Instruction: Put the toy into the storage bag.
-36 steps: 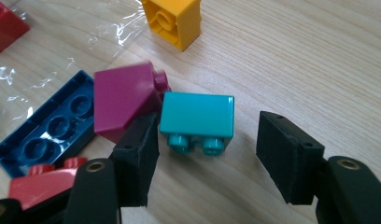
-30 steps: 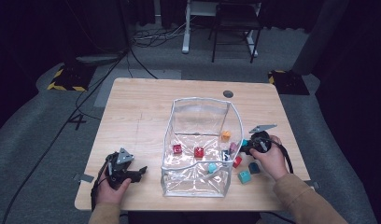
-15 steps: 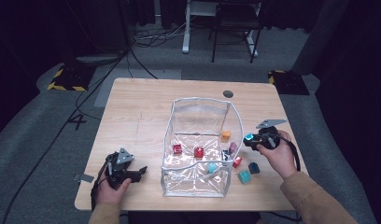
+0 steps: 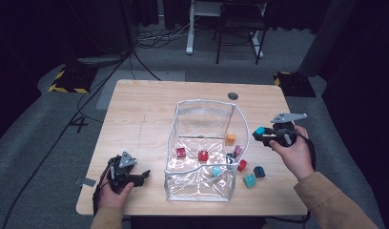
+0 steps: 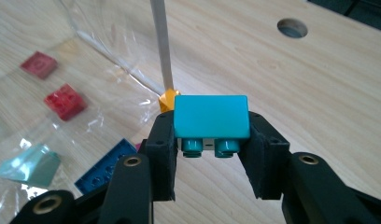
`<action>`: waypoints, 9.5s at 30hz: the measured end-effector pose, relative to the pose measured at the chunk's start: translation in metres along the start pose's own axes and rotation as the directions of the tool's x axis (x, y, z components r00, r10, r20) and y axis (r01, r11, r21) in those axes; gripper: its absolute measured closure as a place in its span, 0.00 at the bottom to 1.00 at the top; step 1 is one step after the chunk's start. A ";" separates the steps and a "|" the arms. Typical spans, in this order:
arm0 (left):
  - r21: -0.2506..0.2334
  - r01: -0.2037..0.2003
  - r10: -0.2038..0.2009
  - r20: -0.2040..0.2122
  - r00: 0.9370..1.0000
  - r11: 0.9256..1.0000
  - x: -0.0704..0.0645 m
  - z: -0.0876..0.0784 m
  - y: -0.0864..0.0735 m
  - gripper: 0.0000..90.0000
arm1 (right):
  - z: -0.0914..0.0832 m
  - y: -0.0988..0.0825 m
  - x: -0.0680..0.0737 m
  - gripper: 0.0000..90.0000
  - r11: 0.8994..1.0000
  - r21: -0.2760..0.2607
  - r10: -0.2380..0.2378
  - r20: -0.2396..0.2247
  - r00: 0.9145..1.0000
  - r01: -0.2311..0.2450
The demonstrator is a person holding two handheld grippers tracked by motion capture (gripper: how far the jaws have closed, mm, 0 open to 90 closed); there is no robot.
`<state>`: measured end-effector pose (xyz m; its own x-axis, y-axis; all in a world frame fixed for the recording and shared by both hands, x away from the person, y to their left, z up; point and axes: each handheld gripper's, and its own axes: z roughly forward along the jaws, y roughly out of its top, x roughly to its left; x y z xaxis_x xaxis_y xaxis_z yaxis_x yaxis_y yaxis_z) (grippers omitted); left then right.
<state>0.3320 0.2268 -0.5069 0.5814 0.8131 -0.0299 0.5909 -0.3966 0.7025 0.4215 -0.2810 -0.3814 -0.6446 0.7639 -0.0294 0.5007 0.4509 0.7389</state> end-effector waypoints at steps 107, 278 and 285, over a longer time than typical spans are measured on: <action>0.001 -0.003 0.003 0.001 1.000 1.000 0.001 0.000 0.001 0.27 | 0.078 0.131 0.150 0.44 0.966 0.190 -0.084 -0.410 0.908 0.175; 0.002 -0.001 0.001 -0.004 1.000 1.000 0.001 0.001 0.002 0.27 | -0.041 -0.037 0.030 0.66 0.999 -0.031 0.023 -0.022 1.000 -0.023; 0.002 -0.001 0.001 -0.004 1.000 1.000 0.001 0.001 0.002 0.27 | -0.054 -0.018 0.029 0.66 0.997 -0.077 0.014 -0.018 1.000 -0.015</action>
<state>0.3340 0.2263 -0.5067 0.5799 0.8142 -0.0265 0.5913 -0.3984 0.7011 0.3624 -0.2919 -0.3590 -0.6482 0.7615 -0.0070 0.4644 0.4026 0.7888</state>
